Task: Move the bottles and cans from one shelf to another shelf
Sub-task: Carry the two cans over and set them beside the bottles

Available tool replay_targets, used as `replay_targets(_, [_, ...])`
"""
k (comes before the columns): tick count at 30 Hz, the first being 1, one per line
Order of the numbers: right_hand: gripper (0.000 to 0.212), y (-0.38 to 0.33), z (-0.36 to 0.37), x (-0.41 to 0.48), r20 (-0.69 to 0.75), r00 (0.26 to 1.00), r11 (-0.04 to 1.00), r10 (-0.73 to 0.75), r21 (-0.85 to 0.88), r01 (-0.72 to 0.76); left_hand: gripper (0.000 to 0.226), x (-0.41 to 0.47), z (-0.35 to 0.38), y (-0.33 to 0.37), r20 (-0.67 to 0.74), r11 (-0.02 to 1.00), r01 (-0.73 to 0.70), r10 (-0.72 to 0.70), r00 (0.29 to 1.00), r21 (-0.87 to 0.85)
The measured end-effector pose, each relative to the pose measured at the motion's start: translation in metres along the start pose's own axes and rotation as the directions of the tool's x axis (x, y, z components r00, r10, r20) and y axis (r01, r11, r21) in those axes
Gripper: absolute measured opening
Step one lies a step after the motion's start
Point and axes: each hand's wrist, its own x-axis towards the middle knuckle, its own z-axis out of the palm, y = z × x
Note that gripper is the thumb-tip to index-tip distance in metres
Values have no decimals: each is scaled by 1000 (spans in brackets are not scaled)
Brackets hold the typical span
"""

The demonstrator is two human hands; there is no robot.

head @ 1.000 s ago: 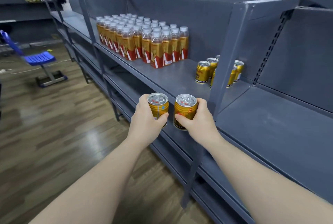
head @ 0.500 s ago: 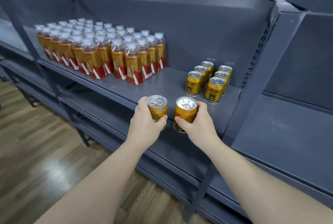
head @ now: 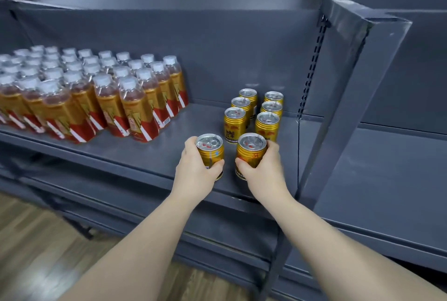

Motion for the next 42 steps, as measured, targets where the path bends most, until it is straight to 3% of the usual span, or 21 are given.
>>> replay_targets(7, [74, 0, 2, 17, -101, 992, 997, 80, 29, -77, 78, 34, 15, 5, 63, 996, -81, 83, 995, -30])
replay_targets(21, [81, 8, 22, 22, -224, 960, 984, 166, -22, -176, 81, 81, 29, -24, 312, 973, -179, 217, 925, -146])
replay_targets(26, [89, 3, 28, 23, -293, 945, 985, 145, -53, -167, 94, 82, 28, -19, 288, 973, -218, 230, 930, -71])
replay_targets(29, [90, 5, 30, 25, -350, 925, 969, 146, -140, -206, 89, 84, 27, -14, 276, 977, -215, 205, 939, 5])
replay_targets(34, [86, 6, 26, 24, -337, 933, 966, 128, -171, -194, 85, 88, 22, -16, 319, 977, -196, 212, 924, -82])
replay_targets(38, [85, 7, 22, 21, -278, 953, 985, 120, -83, -149, 80, 90, 18, -22, 374, 971, -133, 201, 906, -200])
replay_targets(42, [86, 4, 20, 21, -265, 954, 986, 142, -49, -160, 77, 87, 20, -23, 380, 970, -141, 209, 901, -201])
